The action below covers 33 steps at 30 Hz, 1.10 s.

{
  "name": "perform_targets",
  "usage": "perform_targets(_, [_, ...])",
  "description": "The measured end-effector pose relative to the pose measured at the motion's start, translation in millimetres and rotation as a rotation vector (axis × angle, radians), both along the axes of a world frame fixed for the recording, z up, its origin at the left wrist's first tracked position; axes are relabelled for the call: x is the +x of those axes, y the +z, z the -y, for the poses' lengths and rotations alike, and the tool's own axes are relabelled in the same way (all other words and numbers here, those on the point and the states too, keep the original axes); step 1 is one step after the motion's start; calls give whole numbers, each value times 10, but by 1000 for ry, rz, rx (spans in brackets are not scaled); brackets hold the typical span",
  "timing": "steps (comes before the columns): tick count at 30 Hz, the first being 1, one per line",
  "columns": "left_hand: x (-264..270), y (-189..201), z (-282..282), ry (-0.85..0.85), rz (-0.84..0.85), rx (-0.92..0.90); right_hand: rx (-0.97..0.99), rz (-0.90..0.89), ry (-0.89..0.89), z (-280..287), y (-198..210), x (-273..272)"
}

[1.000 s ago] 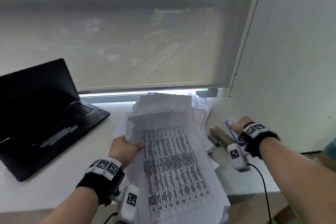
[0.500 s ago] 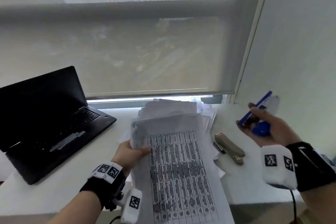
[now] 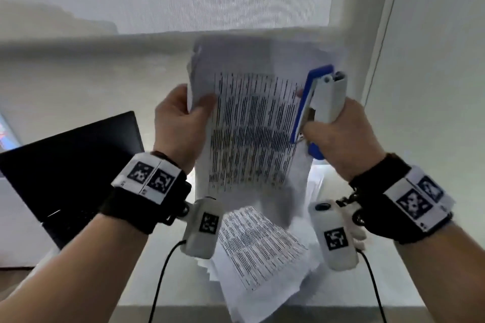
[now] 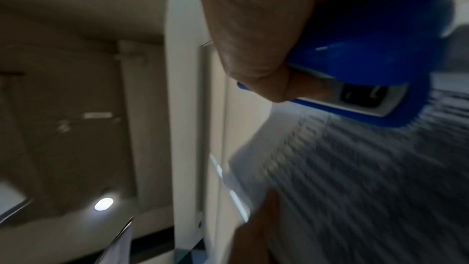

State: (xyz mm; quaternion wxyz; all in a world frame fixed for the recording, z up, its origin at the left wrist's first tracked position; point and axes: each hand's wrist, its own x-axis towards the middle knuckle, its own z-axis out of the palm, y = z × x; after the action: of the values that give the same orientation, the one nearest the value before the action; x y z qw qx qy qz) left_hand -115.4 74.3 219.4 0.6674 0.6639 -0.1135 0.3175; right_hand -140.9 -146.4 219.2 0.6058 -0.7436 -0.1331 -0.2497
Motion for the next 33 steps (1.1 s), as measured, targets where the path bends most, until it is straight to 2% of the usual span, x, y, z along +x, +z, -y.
perform_targets(2, [-16, 2, 145, 12, 36, 38, -74, 48, -45, -99, -23, -82])
perform_targets(6, [25, -445, 236, 15, -165, 129, -65, -79, -33, -87, -408, -51])
perform_targets(10, [94, -656, 100, -10, -315, -59, -49, -209, 24, 122, -521, 62])
perform_targets(13, [79, -635, 100, -76, -319, -135, -36, -282, 66, 171, -468, 126])
perform_targets(16, [98, -594, 134, -99, -283, -145, -52, -258, 127, 168, -352, 178])
perform_targets(20, [173, -634, 96, -42, -261, -66, -68, -243, 149, 194, -251, 203])
perform_targets(24, [177, -693, 115, -30, -245, 92, -50, -293, 223, 160, -402, 97])
perform_targets(28, [157, -570, 119, 49, -184, -10, 37, -207, 158, 167, -441, 69])
perform_targets(33, [134, -519, 185, -24, -150, 68, -46, -183, 108, 144, -374, 66])
